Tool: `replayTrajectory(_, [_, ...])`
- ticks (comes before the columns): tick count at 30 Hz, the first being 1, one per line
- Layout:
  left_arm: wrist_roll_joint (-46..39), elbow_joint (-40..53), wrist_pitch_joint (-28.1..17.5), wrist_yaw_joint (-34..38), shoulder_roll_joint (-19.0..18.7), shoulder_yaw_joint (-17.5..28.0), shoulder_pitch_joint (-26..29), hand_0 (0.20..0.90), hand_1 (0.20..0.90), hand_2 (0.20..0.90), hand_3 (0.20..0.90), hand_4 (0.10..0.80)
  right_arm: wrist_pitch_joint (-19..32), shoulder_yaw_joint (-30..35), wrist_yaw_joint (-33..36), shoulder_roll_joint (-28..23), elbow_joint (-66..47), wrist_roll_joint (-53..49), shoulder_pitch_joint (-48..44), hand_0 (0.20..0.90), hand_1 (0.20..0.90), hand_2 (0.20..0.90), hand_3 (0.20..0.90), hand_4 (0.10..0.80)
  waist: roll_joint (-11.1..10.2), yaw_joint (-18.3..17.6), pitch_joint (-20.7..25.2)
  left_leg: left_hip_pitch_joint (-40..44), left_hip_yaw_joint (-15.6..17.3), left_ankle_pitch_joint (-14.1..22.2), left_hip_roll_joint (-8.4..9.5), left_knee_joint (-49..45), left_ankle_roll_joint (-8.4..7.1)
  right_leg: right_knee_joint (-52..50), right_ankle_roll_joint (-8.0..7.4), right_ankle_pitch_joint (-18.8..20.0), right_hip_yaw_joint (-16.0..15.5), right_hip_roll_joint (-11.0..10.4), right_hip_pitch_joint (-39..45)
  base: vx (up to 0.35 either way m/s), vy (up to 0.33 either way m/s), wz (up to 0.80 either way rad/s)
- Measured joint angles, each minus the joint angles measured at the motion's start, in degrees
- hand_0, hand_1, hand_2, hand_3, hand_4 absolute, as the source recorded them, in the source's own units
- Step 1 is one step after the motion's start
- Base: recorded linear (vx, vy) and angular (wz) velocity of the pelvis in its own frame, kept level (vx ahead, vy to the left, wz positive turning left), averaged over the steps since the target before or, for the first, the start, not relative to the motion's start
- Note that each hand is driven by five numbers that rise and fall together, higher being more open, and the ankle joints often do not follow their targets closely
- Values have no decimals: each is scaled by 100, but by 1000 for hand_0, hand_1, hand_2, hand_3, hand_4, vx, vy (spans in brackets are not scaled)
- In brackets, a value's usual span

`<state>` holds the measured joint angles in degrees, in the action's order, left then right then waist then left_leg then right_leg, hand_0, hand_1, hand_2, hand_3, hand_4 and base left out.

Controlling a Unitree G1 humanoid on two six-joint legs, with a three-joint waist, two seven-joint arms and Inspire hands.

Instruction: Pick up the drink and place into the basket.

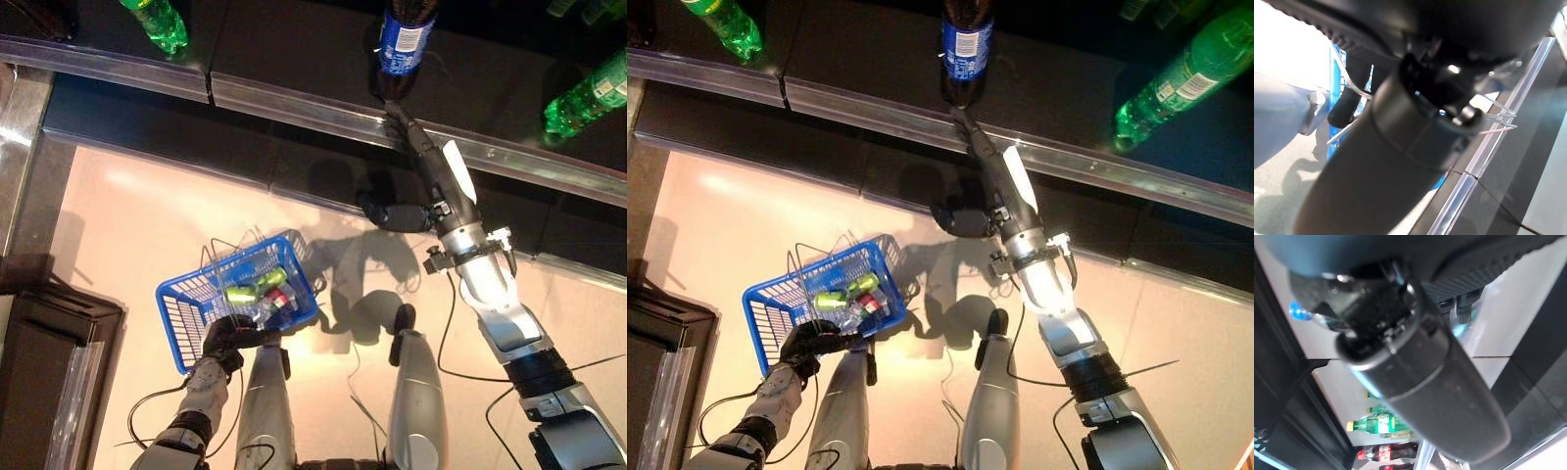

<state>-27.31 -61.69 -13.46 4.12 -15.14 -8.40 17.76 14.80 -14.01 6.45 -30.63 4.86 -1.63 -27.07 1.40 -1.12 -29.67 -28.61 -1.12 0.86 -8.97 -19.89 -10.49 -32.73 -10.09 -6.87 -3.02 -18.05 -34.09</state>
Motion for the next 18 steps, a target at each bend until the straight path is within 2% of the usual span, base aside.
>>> replayTrajectory(8, [0,-10,0,-14,1,-9,16,300,300,300,200,100,-59,107,61,-4,0,-402,-15,900,900,900,900,800,-16,118,-44,50,-110,-2,31,-6,-4,41,-24,14,-105,-41,141,39,3,6])
replayTrajectory(18, [2,-7,48,1,10,-25,15,300,300,300,200,100,-59,402,511,20,1,-590,-162,900,900,900,900,800,17,117,-64,98,-114,-26,35,26,-28,63,-26,19,-108,-42,184,20,3,0])
